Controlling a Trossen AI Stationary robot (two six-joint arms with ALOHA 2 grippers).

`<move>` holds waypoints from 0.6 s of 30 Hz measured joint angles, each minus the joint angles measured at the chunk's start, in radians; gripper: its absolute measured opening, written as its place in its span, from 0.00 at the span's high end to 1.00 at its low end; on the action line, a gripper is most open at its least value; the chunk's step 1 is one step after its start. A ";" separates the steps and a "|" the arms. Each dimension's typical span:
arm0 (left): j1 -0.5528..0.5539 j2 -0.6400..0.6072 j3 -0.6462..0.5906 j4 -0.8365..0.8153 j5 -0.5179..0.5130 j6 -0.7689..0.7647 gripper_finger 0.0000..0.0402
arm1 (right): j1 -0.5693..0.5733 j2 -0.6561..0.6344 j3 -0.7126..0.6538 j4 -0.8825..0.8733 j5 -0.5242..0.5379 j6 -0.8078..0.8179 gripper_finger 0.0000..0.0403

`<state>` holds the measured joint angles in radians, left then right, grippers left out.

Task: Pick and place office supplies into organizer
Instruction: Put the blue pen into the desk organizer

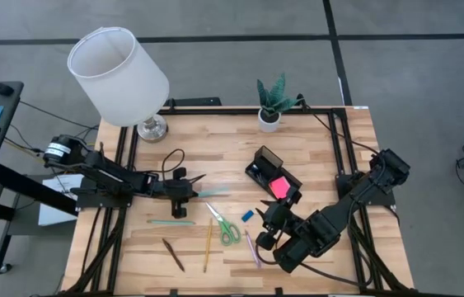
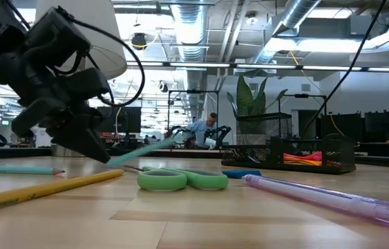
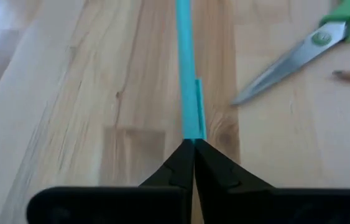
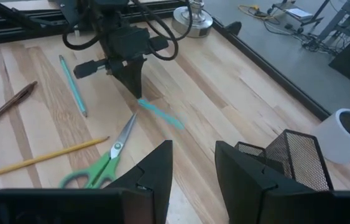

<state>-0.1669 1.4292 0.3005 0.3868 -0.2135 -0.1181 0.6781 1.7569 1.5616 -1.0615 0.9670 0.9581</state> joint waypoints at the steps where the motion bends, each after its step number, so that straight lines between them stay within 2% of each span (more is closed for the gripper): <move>1: 0.000 0.002 0.014 0.001 0.001 0.009 1.00 | 0.000 0.000 0.000 0.000 0.000 0.000 0.72; 8: 0.000 -0.001 0.082 -0.084 0.000 0.044 1.00 | -0.001 0.000 0.000 0.001 0.000 0.002 0.72; 14: -0.003 -0.001 0.087 -0.095 0.009 0.026 1.00 | -0.001 0.000 0.000 0.001 0.000 0.002 0.72; 18: -0.003 -0.002 0.087 -0.110 -0.008 0.054 0.96 | -0.001 0.000 0.000 0.001 0.000 0.002 0.72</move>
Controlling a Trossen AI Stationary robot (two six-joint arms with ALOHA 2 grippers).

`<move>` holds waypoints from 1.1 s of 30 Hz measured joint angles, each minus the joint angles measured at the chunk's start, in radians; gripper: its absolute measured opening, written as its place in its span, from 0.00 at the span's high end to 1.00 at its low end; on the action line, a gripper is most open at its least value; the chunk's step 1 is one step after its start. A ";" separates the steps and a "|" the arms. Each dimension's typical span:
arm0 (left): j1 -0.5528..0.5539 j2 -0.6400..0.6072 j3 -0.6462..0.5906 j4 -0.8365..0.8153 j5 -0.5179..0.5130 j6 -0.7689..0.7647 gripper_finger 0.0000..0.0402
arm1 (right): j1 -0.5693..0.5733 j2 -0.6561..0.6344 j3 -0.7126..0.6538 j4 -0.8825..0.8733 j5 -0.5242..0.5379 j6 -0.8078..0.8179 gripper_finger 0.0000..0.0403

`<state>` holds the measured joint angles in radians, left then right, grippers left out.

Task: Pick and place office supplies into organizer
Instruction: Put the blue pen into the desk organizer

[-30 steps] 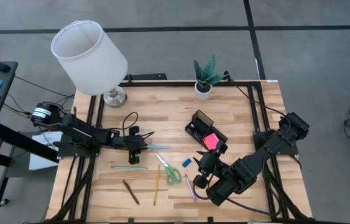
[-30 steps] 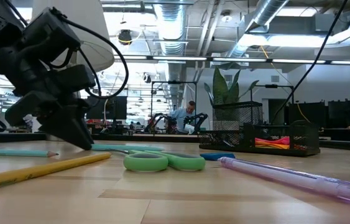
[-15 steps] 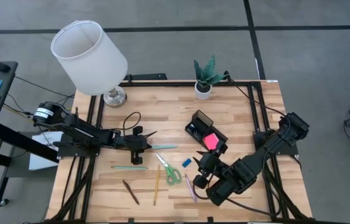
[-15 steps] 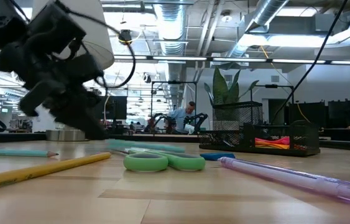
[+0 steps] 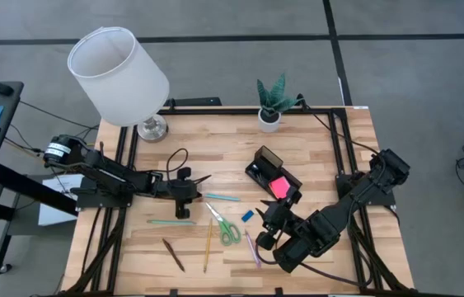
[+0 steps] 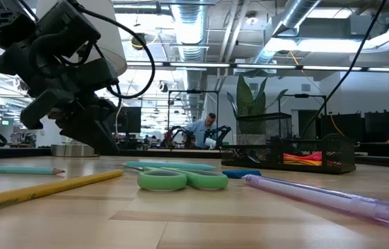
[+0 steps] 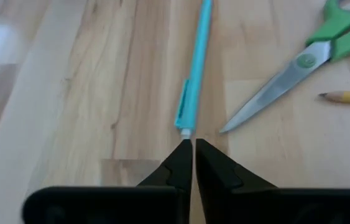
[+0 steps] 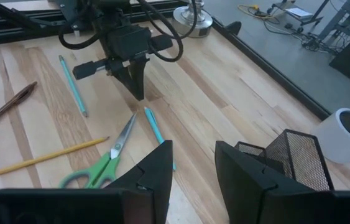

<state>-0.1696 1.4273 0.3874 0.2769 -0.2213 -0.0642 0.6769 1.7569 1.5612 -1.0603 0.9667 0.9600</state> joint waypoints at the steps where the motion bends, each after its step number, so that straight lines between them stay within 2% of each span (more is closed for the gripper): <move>1: 0.000 0.000 0.000 -0.006 -0.009 0.003 0.93 | 0.000 0.000 0.000 0.000 0.000 0.000 0.72; 8: 0.000 -0.001 0.000 -0.005 -0.026 0.007 0.75 | 0.000 0.000 0.000 0.000 0.000 -0.001 0.72; 12: 0.000 -0.001 0.000 -0.004 -0.003 0.001 0.70 | 0.000 0.000 0.000 0.000 0.000 -0.001 0.72; 25: 0.001 0.009 0.001 0.036 -0.003 -0.006 0.73 | 0.000 0.000 0.000 0.000 0.000 -0.001 0.72; 28: 0.001 0.063 0.002 0.058 -0.003 -0.009 0.73 | 0.000 0.000 0.000 0.000 0.000 -0.002 0.72; 33: 0.001 0.196 0.004 0.219 -0.013 -0.009 0.73 | 0.000 0.000 0.000 0.000 0.000 -0.002 0.72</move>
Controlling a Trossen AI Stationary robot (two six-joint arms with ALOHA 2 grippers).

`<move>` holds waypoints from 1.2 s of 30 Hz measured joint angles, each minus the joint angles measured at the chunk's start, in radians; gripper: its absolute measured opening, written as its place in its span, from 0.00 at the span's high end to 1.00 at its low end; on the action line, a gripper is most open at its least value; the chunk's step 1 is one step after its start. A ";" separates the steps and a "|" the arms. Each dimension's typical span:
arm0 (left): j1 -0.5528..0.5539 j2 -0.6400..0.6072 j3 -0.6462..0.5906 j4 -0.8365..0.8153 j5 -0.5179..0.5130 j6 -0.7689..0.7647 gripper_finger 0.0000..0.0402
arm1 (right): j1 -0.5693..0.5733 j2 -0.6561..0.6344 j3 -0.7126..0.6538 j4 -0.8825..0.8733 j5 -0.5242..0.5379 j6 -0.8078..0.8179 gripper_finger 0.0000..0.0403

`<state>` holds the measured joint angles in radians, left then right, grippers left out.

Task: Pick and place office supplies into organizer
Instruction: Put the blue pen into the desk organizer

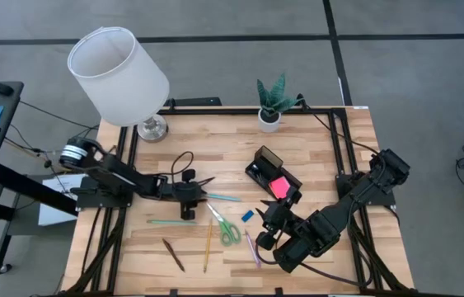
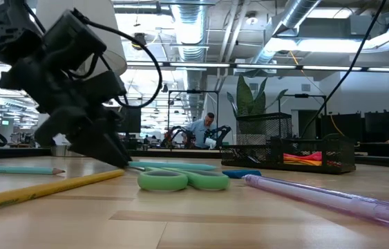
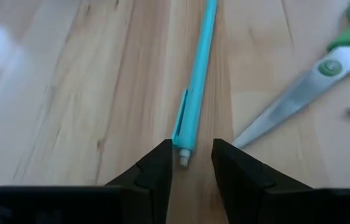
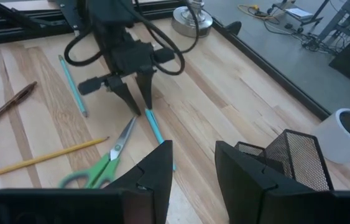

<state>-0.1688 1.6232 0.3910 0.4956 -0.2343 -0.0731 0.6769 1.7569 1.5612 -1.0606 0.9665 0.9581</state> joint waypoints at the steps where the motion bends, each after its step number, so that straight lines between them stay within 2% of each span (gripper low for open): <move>1: 0.000 0.019 0.001 0.016 -0.007 0.000 0.73 | 0.000 0.000 0.000 0.000 0.000 0.000 0.72; 9: -0.001 0.056 0.004 0.012 -0.024 -0.011 0.75 | 0.001 0.000 0.000 -0.001 0.000 0.000 0.72; 26: -0.001 0.055 0.001 0.001 0.003 0.007 0.88 | 0.001 0.000 0.000 -0.003 0.000 0.001 0.72; 33: -0.001 0.057 0.007 0.006 0.012 0.008 0.98 | 0.001 0.000 0.000 -0.002 0.000 0.002 0.72; 36: 0.000 0.058 0.019 -0.001 0.012 0.008 0.99 | 0.001 0.000 0.000 -0.002 0.000 0.002 0.72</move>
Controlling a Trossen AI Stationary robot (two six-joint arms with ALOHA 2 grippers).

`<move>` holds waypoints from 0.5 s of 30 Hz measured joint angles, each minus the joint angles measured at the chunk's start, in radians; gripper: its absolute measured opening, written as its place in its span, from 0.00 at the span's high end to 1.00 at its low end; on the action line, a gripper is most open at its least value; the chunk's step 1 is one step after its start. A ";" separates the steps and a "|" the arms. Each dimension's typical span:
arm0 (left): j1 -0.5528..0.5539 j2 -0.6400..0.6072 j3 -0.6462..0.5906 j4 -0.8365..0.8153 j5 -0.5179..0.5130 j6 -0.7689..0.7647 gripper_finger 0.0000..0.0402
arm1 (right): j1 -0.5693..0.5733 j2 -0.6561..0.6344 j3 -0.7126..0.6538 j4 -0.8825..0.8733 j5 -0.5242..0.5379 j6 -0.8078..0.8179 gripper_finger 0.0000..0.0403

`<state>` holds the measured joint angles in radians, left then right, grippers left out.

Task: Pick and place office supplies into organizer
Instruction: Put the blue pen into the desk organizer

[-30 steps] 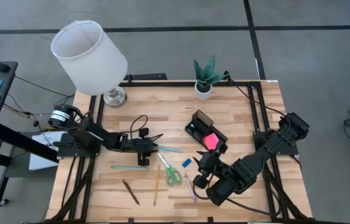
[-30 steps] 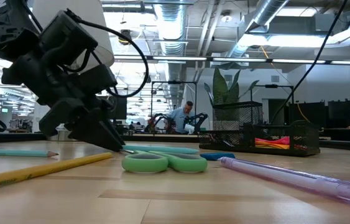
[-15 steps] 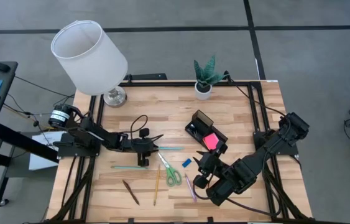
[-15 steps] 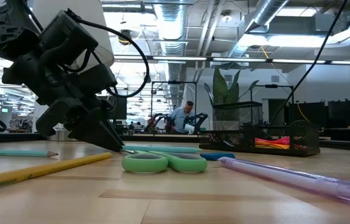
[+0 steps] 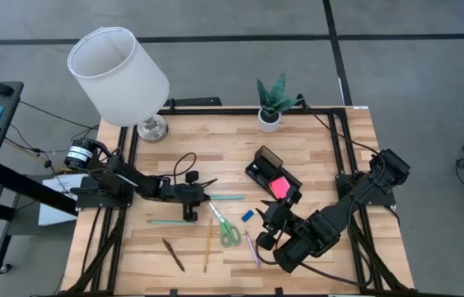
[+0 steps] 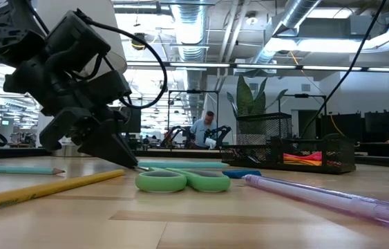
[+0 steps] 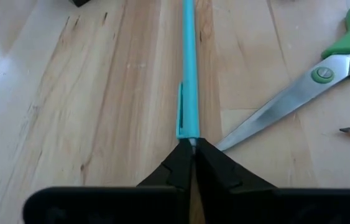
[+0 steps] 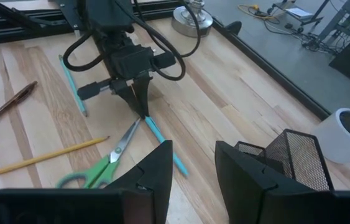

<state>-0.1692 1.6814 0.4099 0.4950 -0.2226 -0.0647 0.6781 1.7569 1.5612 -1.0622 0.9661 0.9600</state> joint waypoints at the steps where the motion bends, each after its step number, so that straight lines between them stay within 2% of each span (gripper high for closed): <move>1: 0.000 0.000 0.004 0.000 -0.002 0.000 0.99 | 0.000 0.000 0.000 0.000 0.000 0.000 0.72; 9: 0.001 0.007 0.094 -0.039 -0.046 0.088 1.00 | 0.000 0.000 0.000 0.001 0.000 0.000 0.72; 15: 0.002 0.005 0.248 -0.106 -0.110 0.226 1.00 | 0.000 0.000 0.000 0.002 0.000 0.000 0.72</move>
<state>-0.1677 1.6867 0.6582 0.3889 -0.3321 0.1616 0.6781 1.7569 1.5612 -1.0607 0.9661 0.9601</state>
